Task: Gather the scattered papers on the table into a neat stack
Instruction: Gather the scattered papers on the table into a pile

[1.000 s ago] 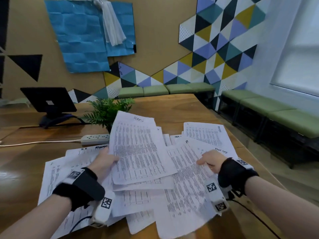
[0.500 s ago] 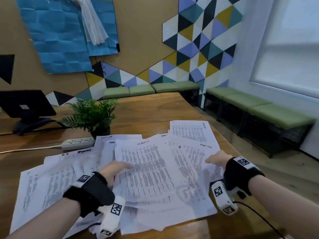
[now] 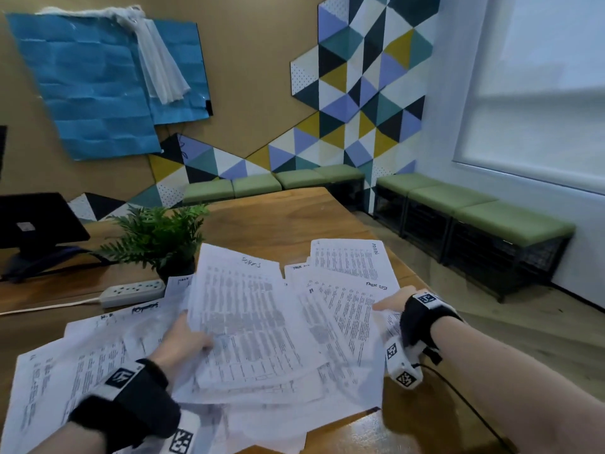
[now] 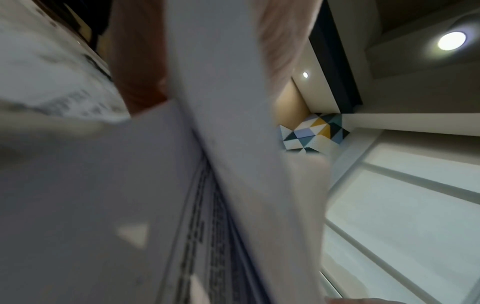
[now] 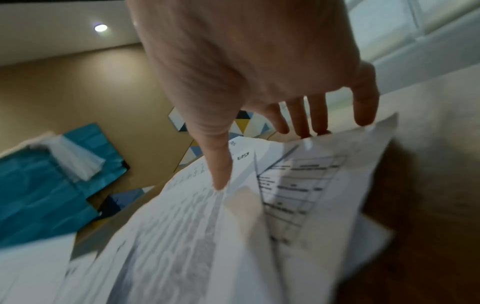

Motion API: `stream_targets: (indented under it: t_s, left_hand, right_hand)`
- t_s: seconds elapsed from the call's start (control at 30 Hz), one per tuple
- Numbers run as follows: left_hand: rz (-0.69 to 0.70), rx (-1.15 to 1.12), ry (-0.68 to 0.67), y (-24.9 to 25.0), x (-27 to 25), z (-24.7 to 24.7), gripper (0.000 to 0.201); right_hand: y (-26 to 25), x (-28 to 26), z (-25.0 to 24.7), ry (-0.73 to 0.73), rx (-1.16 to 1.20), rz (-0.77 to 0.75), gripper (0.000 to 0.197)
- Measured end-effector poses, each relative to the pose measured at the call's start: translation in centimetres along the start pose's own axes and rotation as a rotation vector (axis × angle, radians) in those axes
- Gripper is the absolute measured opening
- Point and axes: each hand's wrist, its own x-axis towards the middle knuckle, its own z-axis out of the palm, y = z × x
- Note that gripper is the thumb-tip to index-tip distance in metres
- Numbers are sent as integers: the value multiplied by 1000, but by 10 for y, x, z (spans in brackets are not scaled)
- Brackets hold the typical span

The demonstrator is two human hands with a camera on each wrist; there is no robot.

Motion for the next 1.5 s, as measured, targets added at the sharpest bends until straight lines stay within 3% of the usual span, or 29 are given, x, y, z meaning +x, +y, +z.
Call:
stream_targets:
  t_s: [0.1, 0.13, 0.2, 0.3, 0.4, 0.5, 0.67, 0.8, 0.87, 0.93, 1.07, 1.1, 1.17, 1.23, 1.27, 1.33, 1.4, 1.43, 1.5]
  left_hand:
    - [-14, -51, 18, 5, -12, -9, 51]
    - [-32, -43, 33, 2, -11, -10, 51]
    - [-79, -20, 45, -7, -2, -15, 54]
    - [-99, -18, 46, -13, 6, -17, 58]
    - [-82, -24, 45, -11, 6, -13, 52]
    - [-88, -35, 63, -15, 14, -13, 55]
    - [-78, -94, 164, -16, 13, -14, 93]
    - [26, -156, 61, -10, 3, -10, 108]
    - [58, -82, 42, -8, 2, -11, 96]
    - [57, 85, 37, -11, 4, -17, 73]
    - [14, 120, 61, -13, 4, -21, 33]
    - [-1, 64, 73, -10, 1, -19, 35]
    - [-62, -113, 4, -2, -2, -17, 57]
    - [-106, -233, -124, 3, -6, -13, 64]
    - [-121, -227, -130, 1, -2, -12, 65]
    - [-145, -122, -7, -9, 6, -8, 87]
    - [-172, -66, 87, -18, 14, -4, 119]
    - [-177, -55, 106, -20, 15, -2, 124]
    - [-116, -89, 155, -28, 22, 0, 112]
  right_hand:
    - [-5, 7, -2, -65, -65, -106, 34]
    - [-6, 7, 0, -73, -67, -146, 22]
    - [-9, 14, 6, -81, -63, -183, 30]
    - [-16, 10, 8, -47, -29, -188, 10]
    - [-22, -1, 4, 64, 73, -215, 39]
    - [-25, -14, -8, 185, 235, -356, 34]
    - [-33, -54, -58, 469, 633, -591, 21]
    - [-44, -53, -97, 550, 968, -630, 43]
    - [-48, -42, -100, 415, 1169, -619, 44]
    - [-52, -36, -86, 140, 1227, -550, 35]
    - [-52, -20, -12, -270, 897, -353, 41]
    - [-52, -20, 8, -353, 780, -303, 44]
    - [-55, -27, 44, -459, 562, -249, 54]
    - [-64, -42, 66, -434, 317, -310, 62]
    - [-68, -46, 73, -321, 161, -335, 67]
    - [-76, -54, 78, -159, -2, -335, 78]
    - [-81, -51, 82, -187, 66, -333, 82]
    - [-81, -47, 83, -219, 133, -330, 83]
    - [-79, -36, 82, -256, 302, -300, 96]
